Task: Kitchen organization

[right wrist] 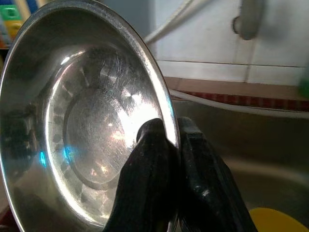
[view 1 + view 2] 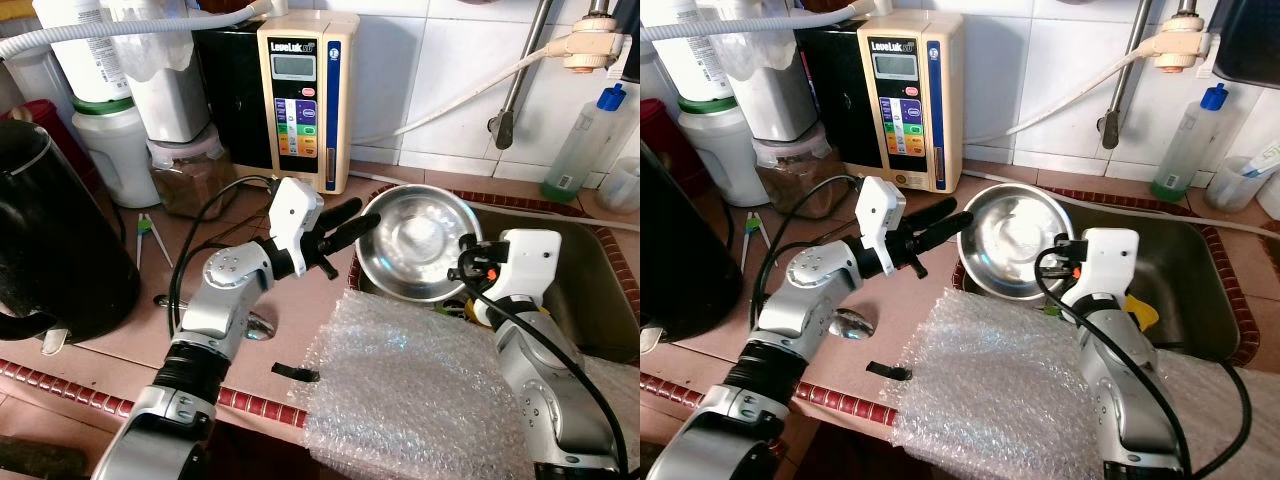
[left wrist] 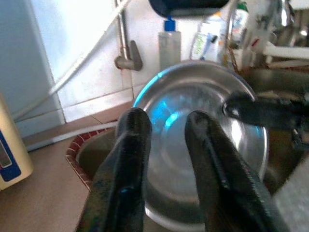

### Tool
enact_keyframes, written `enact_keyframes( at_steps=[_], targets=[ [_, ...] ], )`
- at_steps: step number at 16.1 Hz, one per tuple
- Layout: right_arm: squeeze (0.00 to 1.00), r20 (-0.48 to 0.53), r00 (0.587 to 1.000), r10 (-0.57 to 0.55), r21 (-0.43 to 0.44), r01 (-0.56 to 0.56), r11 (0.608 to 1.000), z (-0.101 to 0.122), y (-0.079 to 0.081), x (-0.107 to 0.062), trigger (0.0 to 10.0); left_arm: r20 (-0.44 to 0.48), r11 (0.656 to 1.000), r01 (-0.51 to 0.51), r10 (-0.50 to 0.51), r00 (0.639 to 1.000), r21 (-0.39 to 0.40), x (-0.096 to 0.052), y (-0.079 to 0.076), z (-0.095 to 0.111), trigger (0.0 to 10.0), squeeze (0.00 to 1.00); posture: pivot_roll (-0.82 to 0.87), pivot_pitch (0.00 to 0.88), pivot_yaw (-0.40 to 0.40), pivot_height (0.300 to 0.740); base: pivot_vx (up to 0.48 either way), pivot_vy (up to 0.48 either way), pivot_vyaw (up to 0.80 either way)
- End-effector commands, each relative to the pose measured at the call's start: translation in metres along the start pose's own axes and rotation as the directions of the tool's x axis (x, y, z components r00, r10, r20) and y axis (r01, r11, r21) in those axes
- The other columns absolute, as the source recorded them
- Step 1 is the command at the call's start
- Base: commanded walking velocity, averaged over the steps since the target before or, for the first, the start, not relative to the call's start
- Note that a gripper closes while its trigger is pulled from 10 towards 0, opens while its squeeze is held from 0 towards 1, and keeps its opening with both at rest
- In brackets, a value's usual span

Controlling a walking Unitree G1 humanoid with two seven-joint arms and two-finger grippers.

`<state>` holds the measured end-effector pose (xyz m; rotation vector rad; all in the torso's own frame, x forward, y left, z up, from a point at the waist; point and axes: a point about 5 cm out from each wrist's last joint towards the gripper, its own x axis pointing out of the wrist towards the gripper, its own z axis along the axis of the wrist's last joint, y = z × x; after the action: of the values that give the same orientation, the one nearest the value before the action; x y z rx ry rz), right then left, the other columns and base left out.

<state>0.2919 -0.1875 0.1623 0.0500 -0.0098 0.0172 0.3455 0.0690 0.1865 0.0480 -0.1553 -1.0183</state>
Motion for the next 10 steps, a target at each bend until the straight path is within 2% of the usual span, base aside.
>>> enact_keyframes(
  at_steps=[1,4,7,10],
  targets=[
    [0.00,0.013,0.999,-0.047,-0.010,0.047,0.999,0.004,-0.007,0.001,0.0,-0.026,0.998,0.039,-0.038,0.999,0.047,-0.002,0.002,0.002,10.0,1.00,0.05,0.024,0.053,0.740,0.000,0.000,0.00],
    [0.00,0.005,0.983,-0.186,-0.057,0.186,0.981,0.002,-0.030,-0.002,0.0,-0.110,0.991,0.062,-0.048,0.993,0.123,-0.017,0.013,-0.009,10.0,1.00,0.05,0.029,0.058,0.740,0.000,0.000,0.00],
    [0.00,-0.019,0.935,-0.355,-0.103,0.351,0.931,-0.004,-0.062,-0.013,0.0,-0.170,0.990,0.048,-0.025,0.985,0.131,-0.029,0.020,-0.022,10.0,1.00,0.04,0.034,0.059,0.740,0.000,0.000,0.00],
    [0.00,-0.078,0.909,-0.411,-0.124,0.400,0.908,-0.015,-0.074,-0.020,0.0,-0.190,0.989,0.064,-0.038,0.981,0.132,-0.031,0.017,-0.028,10.0,1.00,0.03,0.036,0.055,0.740,0.000,0.000,0.00]
  ],
)
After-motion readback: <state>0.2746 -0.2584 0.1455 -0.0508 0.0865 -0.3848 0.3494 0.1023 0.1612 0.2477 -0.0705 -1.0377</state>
